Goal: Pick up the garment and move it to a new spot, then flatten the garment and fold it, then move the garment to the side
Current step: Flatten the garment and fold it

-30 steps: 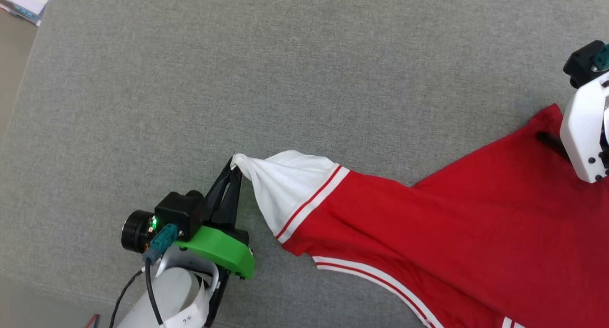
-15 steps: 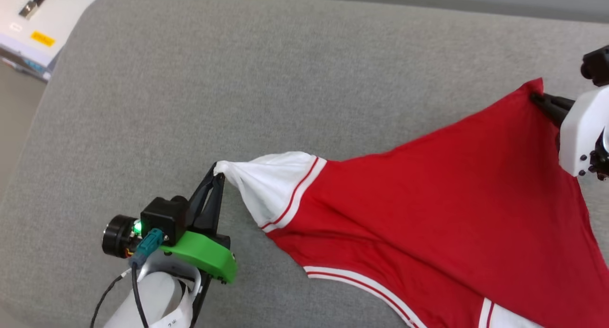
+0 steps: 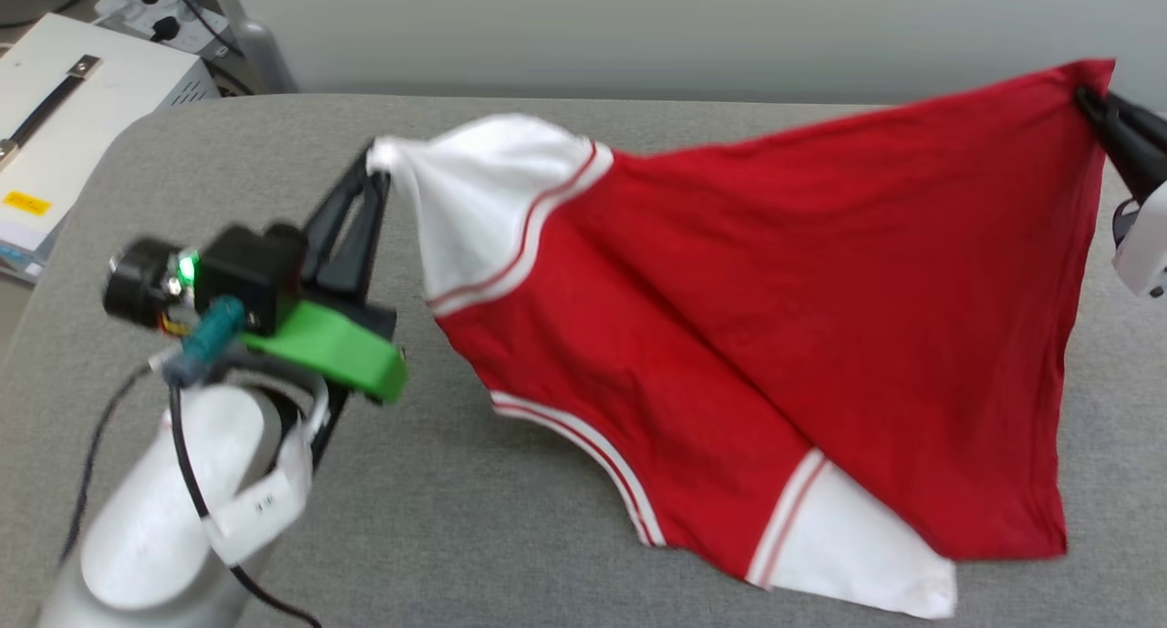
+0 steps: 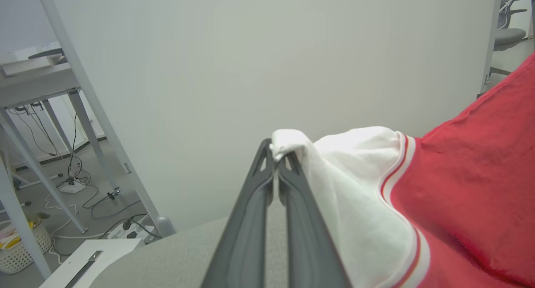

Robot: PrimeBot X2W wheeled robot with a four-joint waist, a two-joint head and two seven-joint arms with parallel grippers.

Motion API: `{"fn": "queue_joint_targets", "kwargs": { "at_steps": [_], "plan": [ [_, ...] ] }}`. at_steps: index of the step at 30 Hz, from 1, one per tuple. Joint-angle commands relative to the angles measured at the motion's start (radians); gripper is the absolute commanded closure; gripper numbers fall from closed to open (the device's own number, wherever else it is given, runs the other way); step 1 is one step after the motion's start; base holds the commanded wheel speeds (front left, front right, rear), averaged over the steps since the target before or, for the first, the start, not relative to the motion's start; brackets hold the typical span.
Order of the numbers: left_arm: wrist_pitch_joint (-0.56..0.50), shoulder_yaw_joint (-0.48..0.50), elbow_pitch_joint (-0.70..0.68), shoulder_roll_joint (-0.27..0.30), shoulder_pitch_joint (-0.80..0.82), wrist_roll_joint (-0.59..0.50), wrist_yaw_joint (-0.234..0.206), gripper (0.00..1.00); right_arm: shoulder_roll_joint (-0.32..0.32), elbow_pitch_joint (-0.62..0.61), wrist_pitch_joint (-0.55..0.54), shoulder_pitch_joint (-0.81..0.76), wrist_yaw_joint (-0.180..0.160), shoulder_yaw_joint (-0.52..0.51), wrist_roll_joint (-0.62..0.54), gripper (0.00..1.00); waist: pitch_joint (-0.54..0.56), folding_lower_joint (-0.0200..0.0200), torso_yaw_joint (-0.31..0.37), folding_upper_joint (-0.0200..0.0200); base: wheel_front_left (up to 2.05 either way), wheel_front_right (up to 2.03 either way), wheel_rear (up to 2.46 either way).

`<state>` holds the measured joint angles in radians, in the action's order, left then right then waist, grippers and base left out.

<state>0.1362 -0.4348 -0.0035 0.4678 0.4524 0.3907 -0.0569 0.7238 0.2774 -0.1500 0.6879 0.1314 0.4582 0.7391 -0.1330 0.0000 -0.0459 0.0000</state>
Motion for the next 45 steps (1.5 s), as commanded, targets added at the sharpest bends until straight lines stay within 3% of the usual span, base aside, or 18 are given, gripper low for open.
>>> {"fn": "queue_joint_targets", "kwargs": {
  "at_steps": [1,8,14,20,28,36,45],
  "plan": [
    [-0.013,0.007,-0.007,0.01,0.056,-0.015,0.011,1.0,-0.015,-0.016,-0.001,0.013,-0.001,-0.02,-0.024,1.0,-0.013,0.0,0.021,0.0,0.0,0.0,0.0],
    [-0.07,0.028,0.035,0.018,0.375,-0.034,0.076,1.0,-0.058,-0.072,-0.05,0.161,-0.001,-0.149,-0.115,1.0,-0.145,0.0,0.036,0.0,0.0,0.0,0.0],
    [-0.098,0.031,0.15,-0.013,0.71,-0.053,0.128,1.0,-0.098,-0.049,-0.096,0.396,-0.001,-0.231,-0.198,1.0,-0.287,0.0,0.043,0.0,0.0,0.0,0.0],
    [-0.09,0.024,0.293,-0.039,1.043,-0.08,0.16,1.0,-0.132,0.022,-0.117,0.693,-0.001,-0.241,-0.278,1.0,-0.397,0.0,0.036,0.0,0.0,0.0,0.0],
    [-0.059,0.016,0.449,-0.037,1.376,-0.09,0.18,1.0,-0.149,0.17,-0.086,1.016,-0.001,-0.18,-0.329,1.0,-0.459,0.0,0.03,0.0,0.0,0.0,0.0],
    [-0.017,-0.026,0.584,-0.048,1.436,-0.072,0.185,1.0,-0.172,0.3,-0.022,1.122,-0.001,-0.088,-0.308,1.0,-0.499,0.0,0.016,0.0,0.0,0.0,0.0],
    [0.077,-0.077,0.679,-0.024,1.257,-0.05,0.186,1.0,-0.182,0.382,0.075,0.967,-0.001,0.024,-0.241,1.0,-0.499,0.0,0.018,0.0,0.0,0.0,0.0]
  ]
}}
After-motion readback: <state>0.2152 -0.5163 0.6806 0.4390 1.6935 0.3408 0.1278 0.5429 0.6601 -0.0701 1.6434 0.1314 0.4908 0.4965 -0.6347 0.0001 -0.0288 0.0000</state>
